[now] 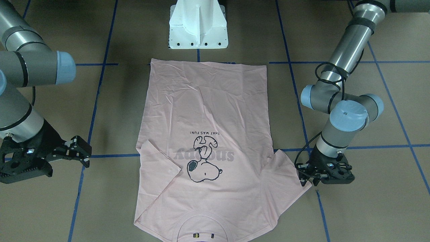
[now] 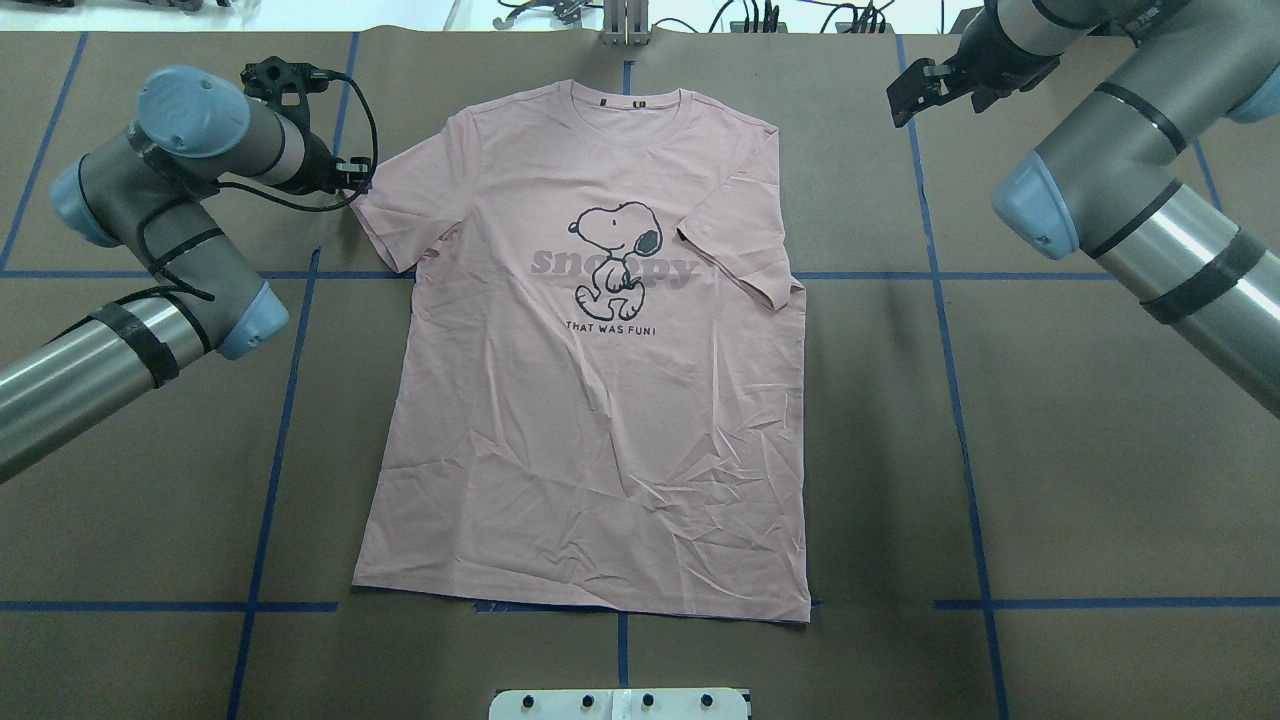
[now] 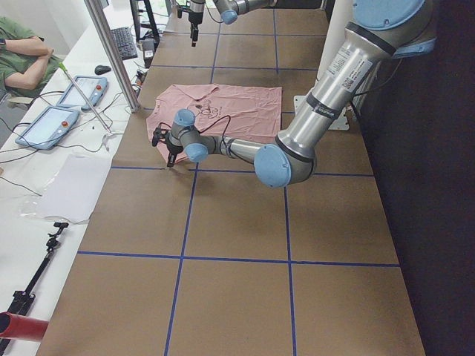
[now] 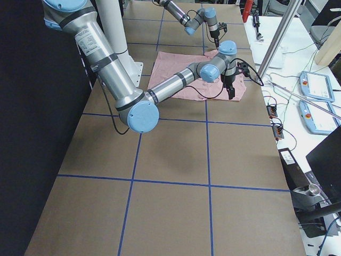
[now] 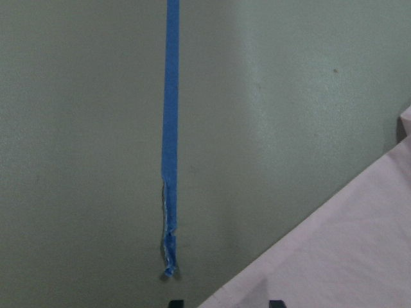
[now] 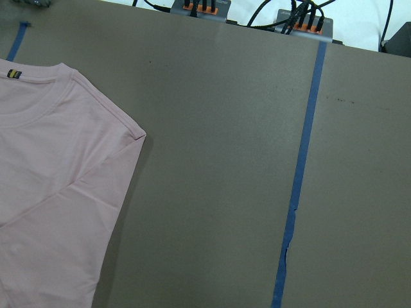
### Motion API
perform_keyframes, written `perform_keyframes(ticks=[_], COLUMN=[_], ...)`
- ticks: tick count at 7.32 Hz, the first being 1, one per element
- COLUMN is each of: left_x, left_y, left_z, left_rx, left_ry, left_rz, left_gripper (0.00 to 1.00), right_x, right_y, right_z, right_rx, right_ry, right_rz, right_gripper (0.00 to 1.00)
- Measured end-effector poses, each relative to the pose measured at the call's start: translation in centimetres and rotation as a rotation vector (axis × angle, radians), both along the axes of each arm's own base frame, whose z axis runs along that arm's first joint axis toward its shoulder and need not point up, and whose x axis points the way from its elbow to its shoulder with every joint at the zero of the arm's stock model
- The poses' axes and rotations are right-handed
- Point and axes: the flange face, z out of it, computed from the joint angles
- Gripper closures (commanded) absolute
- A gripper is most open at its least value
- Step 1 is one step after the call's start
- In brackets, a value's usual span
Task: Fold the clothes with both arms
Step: 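Move the left gripper toward the shirt shoulder nearest it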
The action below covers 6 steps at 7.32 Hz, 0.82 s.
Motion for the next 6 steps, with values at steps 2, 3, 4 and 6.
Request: perform_keyframes(ticks=[2,3,4,6], left_x=[0.19,0.32,0.36,0.41], left_y=[0.09,0.17,0.2,0.26], left_z=[0.15,0.16,0.14,-0.11], left_rx=[-0.002,-0.002,-0.001,0.003], left_ry=[-0.002,-0.001,-0.001,0.002], left_rz=[0.003,0.005,0.006,0.008], left_gripper=[0.65,1.0,1.0,1.0], right_x=[0.0,0.01,0.01,0.04], right_y=[-0.05,-0.04,-0.04,0.02], right_z=[0.13,0.17,0.19,0.28], right_rx=[0.0,0.0,0.0,-0.001], right_ry=[0.004,0.004,0.004,0.005], right_rz=[0.001,0.002,0.002,0.002], right_gripper=[0.0,0.0,0.0,0.0])
